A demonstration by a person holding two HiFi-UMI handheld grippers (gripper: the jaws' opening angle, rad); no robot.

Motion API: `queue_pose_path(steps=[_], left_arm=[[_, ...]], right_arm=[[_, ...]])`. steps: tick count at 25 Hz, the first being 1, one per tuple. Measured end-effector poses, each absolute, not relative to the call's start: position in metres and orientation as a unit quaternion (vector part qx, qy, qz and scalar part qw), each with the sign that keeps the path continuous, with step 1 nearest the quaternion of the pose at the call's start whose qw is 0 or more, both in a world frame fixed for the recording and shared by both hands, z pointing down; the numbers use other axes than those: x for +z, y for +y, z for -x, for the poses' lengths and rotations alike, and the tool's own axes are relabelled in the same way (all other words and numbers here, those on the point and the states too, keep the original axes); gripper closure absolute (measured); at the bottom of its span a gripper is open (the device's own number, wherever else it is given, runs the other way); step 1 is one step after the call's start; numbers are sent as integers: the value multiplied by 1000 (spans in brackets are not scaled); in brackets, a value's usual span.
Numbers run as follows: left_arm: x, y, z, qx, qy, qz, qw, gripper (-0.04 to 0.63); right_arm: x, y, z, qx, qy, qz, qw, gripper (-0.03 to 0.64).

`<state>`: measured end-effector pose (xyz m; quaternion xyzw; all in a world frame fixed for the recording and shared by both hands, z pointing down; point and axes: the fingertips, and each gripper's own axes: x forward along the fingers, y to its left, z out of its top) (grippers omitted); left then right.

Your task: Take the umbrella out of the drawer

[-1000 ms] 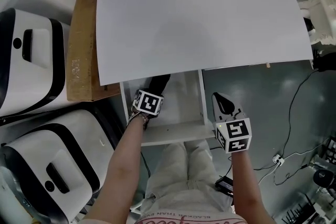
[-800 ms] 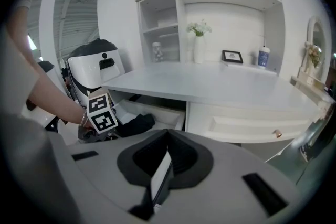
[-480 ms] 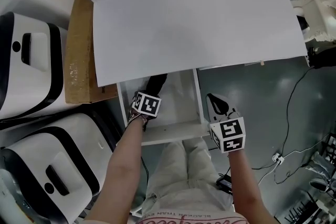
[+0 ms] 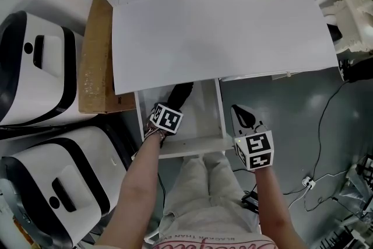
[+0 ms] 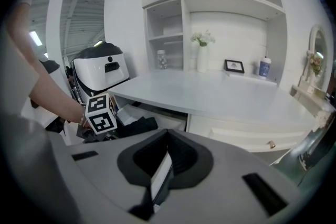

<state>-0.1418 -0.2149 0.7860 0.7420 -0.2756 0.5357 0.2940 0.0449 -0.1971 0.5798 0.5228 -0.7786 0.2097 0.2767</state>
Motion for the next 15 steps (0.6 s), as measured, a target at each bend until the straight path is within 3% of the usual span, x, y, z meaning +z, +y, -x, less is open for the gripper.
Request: queue_pose_path(steps=[15], left_arm=[[746, -198, 123, 551, -241, -765, 231, 360]], right_arm=[[543, -198, -54, 182, -791, -521, 264, 609]])
